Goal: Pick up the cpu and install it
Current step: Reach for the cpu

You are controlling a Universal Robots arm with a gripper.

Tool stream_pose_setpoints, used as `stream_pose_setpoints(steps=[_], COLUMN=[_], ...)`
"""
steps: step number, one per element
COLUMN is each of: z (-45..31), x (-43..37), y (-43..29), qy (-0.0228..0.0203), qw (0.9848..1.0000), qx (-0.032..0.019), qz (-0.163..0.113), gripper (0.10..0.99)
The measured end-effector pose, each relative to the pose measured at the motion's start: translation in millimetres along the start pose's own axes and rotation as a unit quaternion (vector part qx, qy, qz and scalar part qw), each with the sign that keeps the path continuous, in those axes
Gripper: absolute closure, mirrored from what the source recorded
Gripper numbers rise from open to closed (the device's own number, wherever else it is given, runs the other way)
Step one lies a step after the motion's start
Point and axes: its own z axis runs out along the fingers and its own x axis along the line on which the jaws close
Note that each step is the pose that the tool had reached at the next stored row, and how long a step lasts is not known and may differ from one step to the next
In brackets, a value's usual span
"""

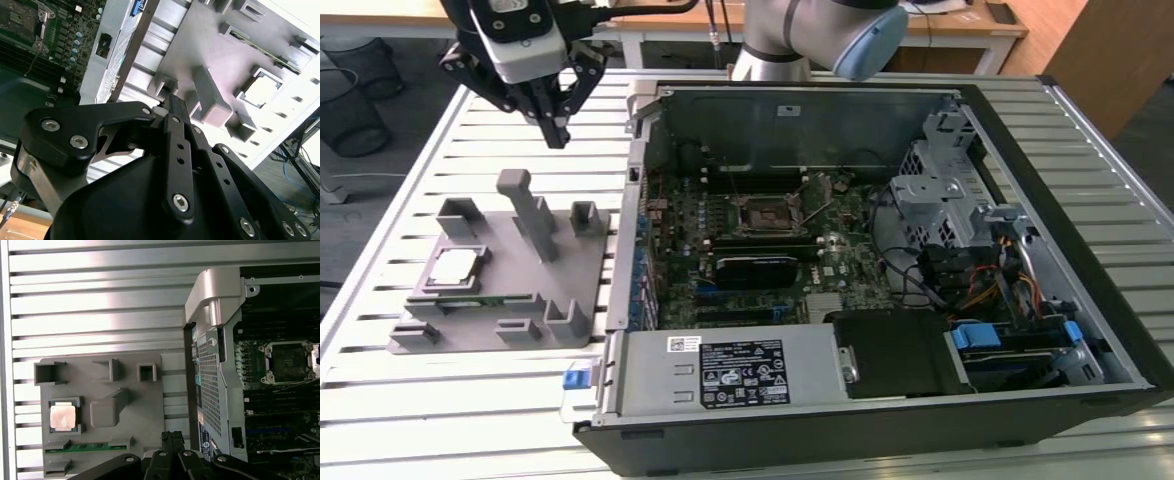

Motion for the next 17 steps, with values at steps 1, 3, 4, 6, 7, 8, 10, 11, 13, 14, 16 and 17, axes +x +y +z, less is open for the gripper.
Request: stream_pose_setpoints(steps=[1, 3, 4, 6, 7, 8, 10, 11, 13, 14, 16, 17], z=[0.1, 0.2, 0.3, 0.4, 0.4, 0.5, 0.6, 0.7, 0.8, 0.9, 1.0, 1.1], x=[0.4, 1.1, 1.5, 2.1, 2.4, 2.8, 3.5, 3.8, 4.5, 4.8, 5.5, 5.8], y=[0.0, -0.1, -0.1, -0.2, -0.2, -0.2, -0.3, -0.3, -0.4, -0.4, -0.5, -0.5], qy=[0.0000, 0.0001, 0.0001, 0.0001, 0.0001, 0.0002, 0.0002, 0.0002, 0.0003, 0.0003, 0.0003, 0.0004], qw=[1.0000, 1.0000, 1.0000, 1.0000, 1.0000, 1.0000, 1.0000, 1.0000, 1.0000, 1.0000, 1.0000, 1.0000], qx=[0.0000, 0.0000, 0.0000, 0.0000, 0.0000, 0.0000, 0.0000, 0.0000, 0.0000, 0.0000, 0.0000, 0.0000], qz=[0.000, 0.000, 0.000, 0.000, 0.000, 0.000, 0.000, 0.000, 0.000, 0.000, 0.000, 0.000], gripper=[0.980, 0.980, 0.980, 0.980, 0.980, 0.980, 0.980, 0.980, 0.980, 0.980, 0.980, 0.980])
